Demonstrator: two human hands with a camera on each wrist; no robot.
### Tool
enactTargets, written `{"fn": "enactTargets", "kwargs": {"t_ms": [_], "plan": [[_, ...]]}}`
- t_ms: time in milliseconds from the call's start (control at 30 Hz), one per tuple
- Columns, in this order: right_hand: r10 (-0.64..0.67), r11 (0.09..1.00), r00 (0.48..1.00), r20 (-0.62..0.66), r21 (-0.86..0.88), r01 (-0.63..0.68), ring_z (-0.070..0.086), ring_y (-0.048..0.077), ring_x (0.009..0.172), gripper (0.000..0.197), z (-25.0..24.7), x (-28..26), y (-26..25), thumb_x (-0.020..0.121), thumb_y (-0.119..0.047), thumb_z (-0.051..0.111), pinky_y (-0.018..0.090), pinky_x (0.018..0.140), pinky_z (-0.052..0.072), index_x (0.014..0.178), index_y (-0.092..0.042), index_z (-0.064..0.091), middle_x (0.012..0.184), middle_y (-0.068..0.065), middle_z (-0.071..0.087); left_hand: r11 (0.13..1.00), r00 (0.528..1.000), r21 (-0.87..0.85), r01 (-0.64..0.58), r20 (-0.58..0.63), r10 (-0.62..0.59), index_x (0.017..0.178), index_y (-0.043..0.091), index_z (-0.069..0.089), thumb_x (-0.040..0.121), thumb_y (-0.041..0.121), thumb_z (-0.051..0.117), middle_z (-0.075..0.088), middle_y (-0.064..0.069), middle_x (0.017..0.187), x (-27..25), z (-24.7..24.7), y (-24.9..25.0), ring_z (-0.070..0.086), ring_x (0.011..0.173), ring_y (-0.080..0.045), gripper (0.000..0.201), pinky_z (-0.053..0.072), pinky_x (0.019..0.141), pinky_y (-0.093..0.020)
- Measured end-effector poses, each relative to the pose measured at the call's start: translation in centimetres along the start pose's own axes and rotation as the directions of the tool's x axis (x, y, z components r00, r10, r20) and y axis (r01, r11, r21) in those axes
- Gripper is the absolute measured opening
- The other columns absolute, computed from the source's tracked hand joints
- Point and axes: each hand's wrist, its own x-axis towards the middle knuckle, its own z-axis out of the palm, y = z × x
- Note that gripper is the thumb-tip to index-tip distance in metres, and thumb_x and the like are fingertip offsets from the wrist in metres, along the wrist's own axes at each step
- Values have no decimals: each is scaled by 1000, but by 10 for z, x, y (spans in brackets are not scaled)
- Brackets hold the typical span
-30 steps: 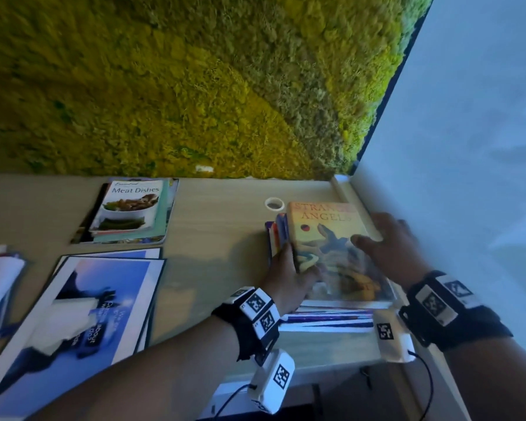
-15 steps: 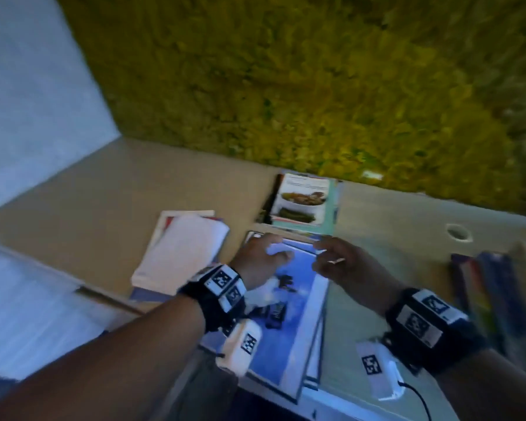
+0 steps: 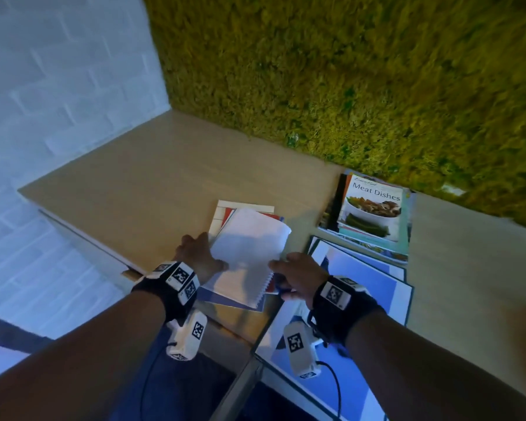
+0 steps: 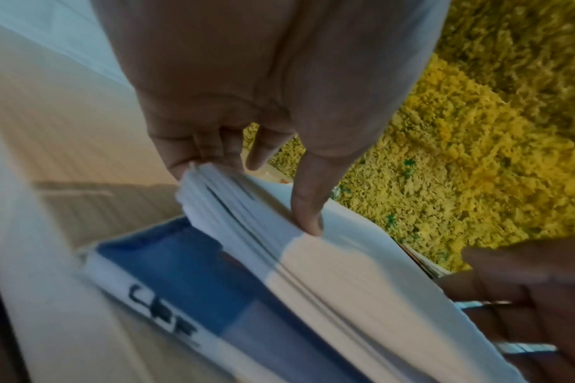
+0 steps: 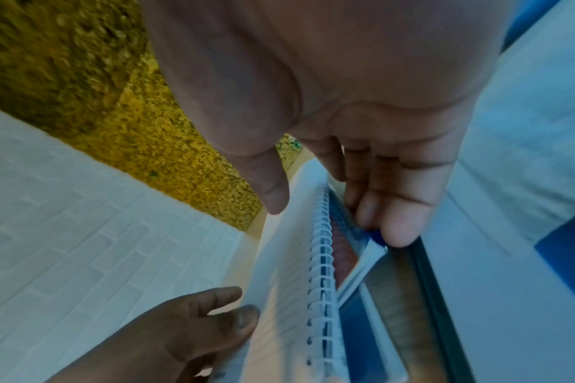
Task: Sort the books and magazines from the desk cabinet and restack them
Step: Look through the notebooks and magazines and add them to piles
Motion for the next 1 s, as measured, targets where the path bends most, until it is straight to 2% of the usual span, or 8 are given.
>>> {"fn": "enactTargets", "kwargs": {"t_ms": [67, 133, 267, 533, 667, 833, 900, 1000], "plan": [[-21, 998, 998, -57, -67, 17, 61, 29, 88, 28, 4, 4, -2, 92, -30, 67, 40, 85, 58, 109, -9, 58, 103, 16, 63, 999, 999, -47, -24, 47, 26, 123, 12, 55, 75, 45, 80, 59, -11, 114, 4, -6, -6, 59, 97, -31, 64, 49, 76, -36], [-122, 975, 983, -135, -204, 92, 67, 30, 100, 54, 4, 9, -5, 82, -42, 68, 46, 89, 60, 128, -17, 54, 117, 11, 65, 974, 997, -224, -38, 61, 53, 106, 9, 68, 82, 37, 77, 69, -10, 103, 6, -13, -10, 65, 90, -31, 38, 52, 74, -37], [-364, 884, 929, -66, -340, 322, 65, 21, 84, 41, 7, -6, -20, 96, -40, 63, 34, 72, 52, 133, -22, 55, 104, 4, 64, 575, 986, -809, 123, 164, 19, 67, 16, 75, 93, 17, 67, 70, -18, 89, -2, -16, -11, 64, 79, -31, 28, 49, 75, -42], [-484, 824, 874, -38, -355, 442, 61, 12, 104, 52, 12, -28, -19, 86, -55, 70, 24, 80, 47, 128, -28, 57, 122, 1, 56, 185, 934, -956, 227, 268, 237, 88, 13, 66, 98, 12, 57, 67, -16, 80, -51, -8, 40, 63, 68, -28, 14, 51, 63, -34], [-429, 873, 902, -48, -280, 400, 61, 12, 104, 60, -13, -42, -12, 84, -57, 71, 27, 80, 48, 133, -29, 50, 119, -3, 58, 156, 937, -970, 184, 221, 271, 91, 12, 65, 98, 11, 56, 70, -13, 81, -68, 1, 59, 66, 74, -29, 11, 52, 64, -37], [-415, 907, 898, -147, -147, 395, 61, 24, 68, 27, -64, -50, -9, 83, -14, 57, 46, 63, 50, 108, -22, 63, 89, 13, 71, 236, 991, -972, 12, 43, 126, 84, 15, 66, 84, 13, 67, 61, -17, 78, -74, 13, 77, 59, 65, -27, 2, 49, 57, -35], [-369, 922, 907, -204, 44, 385, 63, 30, 75, 36, -94, -60, -7, 69, -8, 52, 54, 68, 53, 101, -10, 67, 101, 33, 71, 214, 997, -975, -61, -52, 49, 87, 20, 66, 74, 14, 69, 62, -17, 82, -70, 10, 79, 59, 72, -27, 15, 51, 64, -40], [-339, 840, 924, -178, 385, 382, 64, 36, 84, 36, -138, -77, -11, 80, 11, 42, 45, 75, 53, 109, 0, 61, 106, 35, 67, 312, 999, -949, -36, -36, 5, 93, 20, 70, 84, 9, 69, 71, -16, 100, -60, 9, 75, 68, 85, -32, 15, 56, 77, -40]]}}
